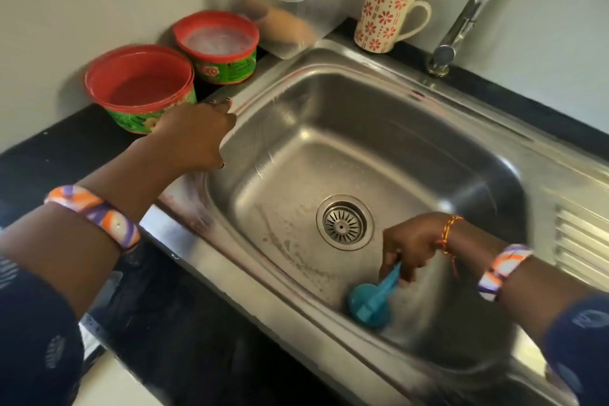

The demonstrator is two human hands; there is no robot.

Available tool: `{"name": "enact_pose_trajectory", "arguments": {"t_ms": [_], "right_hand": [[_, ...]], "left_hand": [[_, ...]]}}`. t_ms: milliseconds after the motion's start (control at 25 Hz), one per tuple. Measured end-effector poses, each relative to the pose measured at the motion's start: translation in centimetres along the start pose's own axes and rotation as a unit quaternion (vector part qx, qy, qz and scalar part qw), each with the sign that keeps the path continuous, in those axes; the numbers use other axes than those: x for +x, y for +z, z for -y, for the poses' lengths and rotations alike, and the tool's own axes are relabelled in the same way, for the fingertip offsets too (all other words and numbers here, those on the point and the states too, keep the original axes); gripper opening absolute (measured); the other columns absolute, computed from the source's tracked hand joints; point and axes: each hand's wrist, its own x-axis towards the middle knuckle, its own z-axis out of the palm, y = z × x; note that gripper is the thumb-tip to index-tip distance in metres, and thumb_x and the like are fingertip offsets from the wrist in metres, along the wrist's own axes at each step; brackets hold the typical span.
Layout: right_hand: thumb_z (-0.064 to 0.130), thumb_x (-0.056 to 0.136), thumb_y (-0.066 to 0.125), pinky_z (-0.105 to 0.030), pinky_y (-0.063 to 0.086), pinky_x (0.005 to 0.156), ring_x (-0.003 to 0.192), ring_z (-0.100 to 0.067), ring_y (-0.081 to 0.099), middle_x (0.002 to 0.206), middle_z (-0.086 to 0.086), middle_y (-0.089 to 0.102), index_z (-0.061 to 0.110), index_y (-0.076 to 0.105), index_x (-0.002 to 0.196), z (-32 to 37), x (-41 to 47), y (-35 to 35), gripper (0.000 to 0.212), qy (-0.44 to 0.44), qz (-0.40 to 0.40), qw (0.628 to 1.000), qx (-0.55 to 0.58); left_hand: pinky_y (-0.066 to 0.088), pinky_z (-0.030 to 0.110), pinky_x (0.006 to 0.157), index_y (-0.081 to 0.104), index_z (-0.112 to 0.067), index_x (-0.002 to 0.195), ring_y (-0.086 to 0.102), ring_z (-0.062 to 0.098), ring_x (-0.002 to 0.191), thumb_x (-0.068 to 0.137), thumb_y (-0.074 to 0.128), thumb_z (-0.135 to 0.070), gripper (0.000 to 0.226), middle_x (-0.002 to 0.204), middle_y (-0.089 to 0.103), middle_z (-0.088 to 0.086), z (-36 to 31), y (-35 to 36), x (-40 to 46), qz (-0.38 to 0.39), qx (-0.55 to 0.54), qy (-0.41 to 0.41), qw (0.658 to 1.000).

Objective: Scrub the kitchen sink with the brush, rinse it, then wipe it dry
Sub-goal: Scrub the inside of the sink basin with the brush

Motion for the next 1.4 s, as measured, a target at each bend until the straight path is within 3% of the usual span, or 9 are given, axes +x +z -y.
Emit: {"name": "enact_pose_trajectory", "arguments": {"t_ms": [280, 360, 480, 560, 720, 920, 1160, 1240, 1400], "right_hand": [[0.024, 0.088, 0.060, -0.024, 0.039, 0.075, 0.095, -0.013, 0.058, 0.112, -0.002, 0.068, 0.027, 0.063, 0.122, 8.4, 5.4, -7.6, 0.034, -0.121, -0.407, 0.905, 0.017], [0.022, 0.088, 0.060, -0.026, 0.039, 0.071, 0.086, -0.019, 0.059, 0.101, -0.008, 0.070, 0.021, 0.065, 0.120, 7.7, 5.4, -7.5, 0.032, -0.130, -0.359, 0.924, 0.018], [0.010, 0.089, 0.059, -0.015, 0.034, 0.042, 0.041, -0.009, 0.042, 0.060, -0.003, 0.057, 0.008, 0.063, 0.119, 3.7, 3.1, -4.5, 0.030, -0.054, -0.016, 0.998, 0.000], [0.012, 0.089, 0.061, -0.009, 0.027, 0.033, 0.034, -0.003, 0.035, 0.046, 0.008, 0.055, 0.019, 0.059, 0.126, 2.1, 1.8, -2.9, 0.038, 0.010, 0.103, 0.990, -0.100], [0.008, 0.087, 0.062, -0.015, 0.031, 0.039, 0.031, -0.001, 0.038, 0.038, 0.010, 0.053, 0.010, 0.061, 0.123, 4.4, 3.7, -5.3, 0.037, -0.104, -0.035, 0.994, 0.000], [0.013, 0.085, 0.062, -0.022, 0.039, 0.064, 0.067, -0.006, 0.050, 0.068, 0.006, 0.060, 0.018, 0.068, 0.115, 8.9, 6.2, -8.6, 0.031, -0.177, -0.387, 0.902, 0.073], [0.004, 0.086, 0.062, -0.023, 0.029, 0.049, 0.050, -0.010, 0.037, 0.073, -0.010, 0.064, 0.018, 0.062, 0.123, 3.4, 2.6, -3.8, 0.040, -0.106, 0.020, 0.994, -0.003], [0.002, 0.085, 0.062, -0.016, 0.031, 0.048, 0.045, -0.002, 0.042, 0.064, -0.001, 0.066, 0.014, 0.064, 0.121, 3.8, 2.5, -4.2, 0.038, -0.130, -0.022, 0.991, -0.015], [0.021, 0.086, 0.064, -0.021, 0.036, 0.063, 0.069, 0.001, 0.058, 0.084, -0.001, 0.069, 0.019, 0.071, 0.110, 7.8, 5.1, -6.6, 0.025, -0.163, -0.350, 0.921, 0.053]], "left_hand": [[0.048, 0.039, 0.095, 0.027, -0.015, 0.147, 0.045, 0.026, 0.130, 0.083, 0.065, -0.044, 0.079, 0.159, 0.012, 0.004, -0.3, -0.8, 0.8, 0.018, 0.092, 0.012, 0.996], [0.048, 0.040, 0.094, 0.028, -0.015, 0.147, 0.046, 0.027, 0.128, 0.082, 0.067, -0.043, 0.081, 0.158, 0.014, 0.005, -0.2, -1.0, 0.9, 0.023, 0.099, 0.015, 0.995], [0.049, 0.041, 0.092, 0.030, -0.014, 0.145, 0.048, 0.027, 0.125, 0.080, 0.069, -0.043, 0.082, 0.157, 0.017, 0.006, -0.2, -1.0, 1.2, 0.028, 0.098, 0.015, 0.995], [0.051, 0.039, 0.088, 0.033, -0.014, 0.143, 0.052, 0.027, 0.120, 0.078, 0.070, -0.043, 0.080, 0.154, 0.025, 0.006, -0.2, -1.0, 1.4, 0.028, 0.109, 0.016, 0.993], [0.049, 0.035, 0.078, 0.040, -0.012, 0.138, 0.056, 0.028, 0.115, 0.076, 0.073, -0.039, 0.075, 0.145, 0.038, 0.006, -0.8, -1.0, 1.9, 0.016, 0.123, 0.011, 0.992], [0.049, 0.036, 0.078, 0.038, -0.012, 0.139, 0.054, 0.029, 0.117, 0.078, 0.072, -0.034, 0.072, 0.146, 0.038, 0.007, -0.9, -0.8, 2.0, 0.010, 0.113, 0.006, 0.994], [0.049, 0.035, 0.081, 0.028, -0.013, 0.146, 0.051, 0.026, 0.122, 0.080, 0.070, -0.040, 0.082, 0.156, 0.022, 0.005, -0.6, -0.6, 1.8, 0.016, 0.128, 0.012, 0.992], [0.050, 0.036, 0.079, 0.028, -0.012, 0.145, 0.052, 0.027, 0.120, 0.079, 0.071, -0.038, 0.083, 0.153, 0.028, 0.006, -0.7, -0.8, 2.0, 0.020, 0.130, 0.007, 0.991], [0.049, 0.034, 0.079, 0.033, -0.010, 0.142, 0.056, 0.027, 0.113, 0.081, 0.070, -0.032, 0.075, 0.140, 0.045, 0.009, -1.5, -0.9, 2.3, 0.018, 0.152, -0.001, 0.988]]}}
